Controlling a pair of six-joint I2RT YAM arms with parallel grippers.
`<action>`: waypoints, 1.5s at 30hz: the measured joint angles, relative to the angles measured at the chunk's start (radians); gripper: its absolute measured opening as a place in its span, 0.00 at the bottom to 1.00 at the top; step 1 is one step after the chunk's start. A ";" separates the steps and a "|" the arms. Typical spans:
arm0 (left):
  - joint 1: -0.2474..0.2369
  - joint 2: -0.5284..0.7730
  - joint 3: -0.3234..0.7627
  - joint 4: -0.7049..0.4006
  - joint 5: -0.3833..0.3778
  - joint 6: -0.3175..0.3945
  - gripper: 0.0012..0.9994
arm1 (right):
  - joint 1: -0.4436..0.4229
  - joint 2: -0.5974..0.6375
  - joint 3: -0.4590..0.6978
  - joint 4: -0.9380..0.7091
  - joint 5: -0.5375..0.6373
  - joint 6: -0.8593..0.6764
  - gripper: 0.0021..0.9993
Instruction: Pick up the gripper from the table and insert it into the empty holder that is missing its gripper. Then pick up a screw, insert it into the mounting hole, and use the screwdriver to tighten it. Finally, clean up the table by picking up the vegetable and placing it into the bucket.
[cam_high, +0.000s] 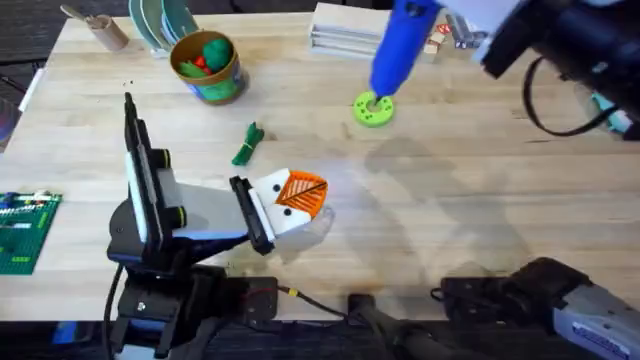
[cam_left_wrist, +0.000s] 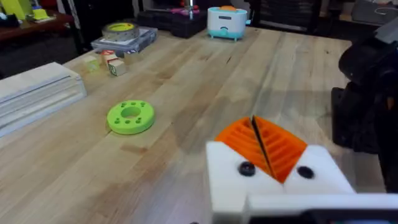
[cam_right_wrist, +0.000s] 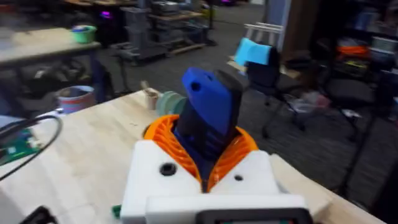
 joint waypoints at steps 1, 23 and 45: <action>0.000 0.000 0.000 0.000 0.000 0.000 0.02 | 0.014 0.007 0.000 0.009 -0.015 0.002 0.03; 0.000 0.000 0.000 0.000 -0.001 -0.031 0.02 | 0.280 0.242 0.000 0.292 -0.259 0.021 0.03; 0.000 0.000 0.000 0.003 -0.019 -0.062 0.02 | 0.349 0.328 0.000 0.375 -0.270 0.044 0.03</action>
